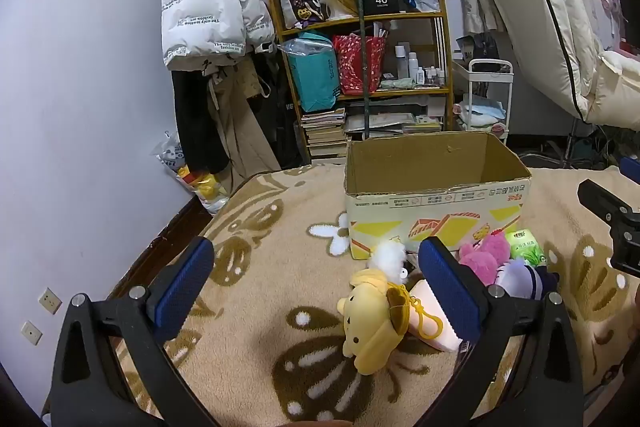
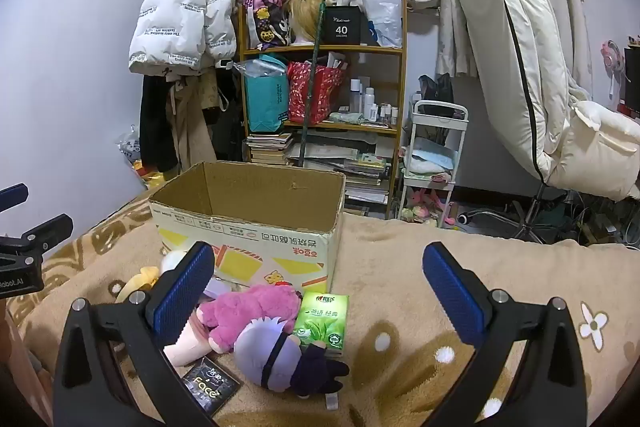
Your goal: Organize soft objects
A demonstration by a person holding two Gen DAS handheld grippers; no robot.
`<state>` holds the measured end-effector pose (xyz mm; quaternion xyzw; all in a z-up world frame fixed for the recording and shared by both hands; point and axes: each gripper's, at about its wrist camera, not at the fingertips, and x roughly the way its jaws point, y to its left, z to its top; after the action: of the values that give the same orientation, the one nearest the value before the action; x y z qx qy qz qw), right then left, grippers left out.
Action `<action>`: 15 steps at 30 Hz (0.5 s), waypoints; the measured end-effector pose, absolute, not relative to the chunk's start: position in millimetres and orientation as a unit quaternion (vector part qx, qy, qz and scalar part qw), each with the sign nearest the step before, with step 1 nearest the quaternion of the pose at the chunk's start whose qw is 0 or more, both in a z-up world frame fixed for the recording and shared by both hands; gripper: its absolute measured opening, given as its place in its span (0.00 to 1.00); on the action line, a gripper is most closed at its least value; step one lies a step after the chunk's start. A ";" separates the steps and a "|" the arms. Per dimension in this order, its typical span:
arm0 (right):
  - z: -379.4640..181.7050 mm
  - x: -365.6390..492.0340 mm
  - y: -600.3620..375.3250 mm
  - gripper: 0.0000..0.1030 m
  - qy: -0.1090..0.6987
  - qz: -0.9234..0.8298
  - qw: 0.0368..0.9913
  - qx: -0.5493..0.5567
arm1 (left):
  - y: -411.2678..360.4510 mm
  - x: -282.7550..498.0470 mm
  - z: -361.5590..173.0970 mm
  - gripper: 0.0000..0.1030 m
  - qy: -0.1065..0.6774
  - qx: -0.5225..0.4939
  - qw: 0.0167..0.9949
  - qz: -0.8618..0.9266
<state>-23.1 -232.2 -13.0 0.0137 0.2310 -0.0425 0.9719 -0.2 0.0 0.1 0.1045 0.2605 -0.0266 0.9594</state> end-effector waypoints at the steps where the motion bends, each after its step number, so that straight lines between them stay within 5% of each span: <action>1: -13.0 -23.1 -231.9 1.00 0.232 -0.043 0.972 0.011 | 0.2 -0.5 0.2 0.98 0.259 0.104 0.960 -0.026; 15: -11.9 -23.3 -231.1 1.00 0.231 -0.043 0.972 0.014 | 3.6 -2.8 -2.0 0.98 0.255 0.106 0.961 -0.023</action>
<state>-23.3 -231.1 -11.9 0.0136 0.2314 -0.0429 0.9718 -2.8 3.6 -2.0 0.1060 0.2545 -0.0230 0.9610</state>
